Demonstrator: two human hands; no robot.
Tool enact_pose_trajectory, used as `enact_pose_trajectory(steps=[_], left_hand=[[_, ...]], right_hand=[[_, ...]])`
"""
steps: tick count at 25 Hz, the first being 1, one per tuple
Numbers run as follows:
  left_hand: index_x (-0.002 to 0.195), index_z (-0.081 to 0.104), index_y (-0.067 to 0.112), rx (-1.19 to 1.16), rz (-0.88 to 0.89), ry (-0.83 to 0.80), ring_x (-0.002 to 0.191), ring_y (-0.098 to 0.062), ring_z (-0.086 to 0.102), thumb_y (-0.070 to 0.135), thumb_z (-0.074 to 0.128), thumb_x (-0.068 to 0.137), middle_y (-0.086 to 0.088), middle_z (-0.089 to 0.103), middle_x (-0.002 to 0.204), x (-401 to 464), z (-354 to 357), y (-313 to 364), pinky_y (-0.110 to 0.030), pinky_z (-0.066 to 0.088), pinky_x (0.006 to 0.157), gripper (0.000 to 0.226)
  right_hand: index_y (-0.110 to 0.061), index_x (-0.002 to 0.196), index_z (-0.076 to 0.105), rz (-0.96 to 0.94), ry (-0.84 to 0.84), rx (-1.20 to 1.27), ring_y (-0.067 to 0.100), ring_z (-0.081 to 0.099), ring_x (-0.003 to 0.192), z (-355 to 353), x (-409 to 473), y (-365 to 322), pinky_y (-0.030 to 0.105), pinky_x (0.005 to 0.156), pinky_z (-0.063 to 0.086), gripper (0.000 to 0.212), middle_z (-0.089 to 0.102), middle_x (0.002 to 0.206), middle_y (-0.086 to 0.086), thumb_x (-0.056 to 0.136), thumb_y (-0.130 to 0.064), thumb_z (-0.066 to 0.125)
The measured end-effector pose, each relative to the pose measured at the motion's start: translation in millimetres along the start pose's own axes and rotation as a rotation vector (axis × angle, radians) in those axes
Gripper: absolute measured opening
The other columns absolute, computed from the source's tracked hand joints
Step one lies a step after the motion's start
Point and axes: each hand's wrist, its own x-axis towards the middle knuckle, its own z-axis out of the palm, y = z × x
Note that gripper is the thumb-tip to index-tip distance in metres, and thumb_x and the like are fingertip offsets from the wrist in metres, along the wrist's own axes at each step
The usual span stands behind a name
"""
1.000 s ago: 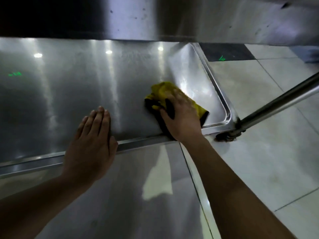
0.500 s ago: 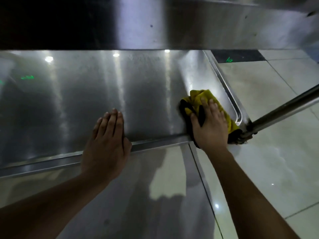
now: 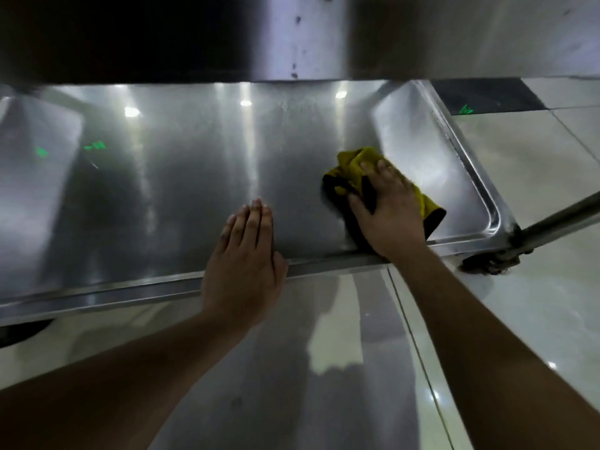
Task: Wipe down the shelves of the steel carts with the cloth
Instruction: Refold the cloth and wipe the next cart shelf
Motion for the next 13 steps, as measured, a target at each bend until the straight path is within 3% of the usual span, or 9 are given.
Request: enact_pose_trajectory(steps=[4, 9, 13], left_hand=[[0.16, 0.014, 0.002, -0.013, 0.0, -0.029, 0.156, -0.029, 0.012, 0.037, 0.021, 0.098, -0.017, 0.014, 0.168, 0.9, 0.7, -1.5, -0.039, 0.006, 0.128, 0.071], [0.16, 0.011, 0.003, -0.017, -0.023, -0.047, 0.156, -0.028, 0.01, 0.036, 0.024, 0.1, -0.015, 0.01, 0.169, 0.1, -5.7, 0.3, -0.038, 0.002, 0.128, 0.07], [0.161, 0.009, 0.004, -0.019, -0.014, -0.058, 0.157, -0.027, 0.005, 0.036, 0.03, 0.101, -0.015, 0.006, 0.169, 2.6, -3.4, 3.1, -0.037, 0.0, 0.128, 0.071]], right_hand=[[-0.021, 0.16, 0.024, 0.259, 0.004, 0.018, 0.024, 0.015, 0.156, -2.5, 37.4, -12.5, 0.043, 0.127, 0.004, 0.07, 0.019, 0.168, 0.01, 0.101, -0.053, 0.042], [-0.027, 0.157, 0.034, -0.119, 0.01, 0.032, 0.023, 0.026, 0.153, 16.6, -15.0, -42.0, 0.041, 0.126, 0.012, 0.067, 0.031, 0.164, 0.007, 0.097, -0.057, 0.044], [-0.023, 0.16, 0.025, 0.189, -0.046, 0.064, 0.024, 0.014, 0.156, 6.4, 56.1, -39.5, 0.042, 0.127, 0.004, 0.07, 0.018, 0.168, 0.008, 0.1, -0.052, 0.045]])
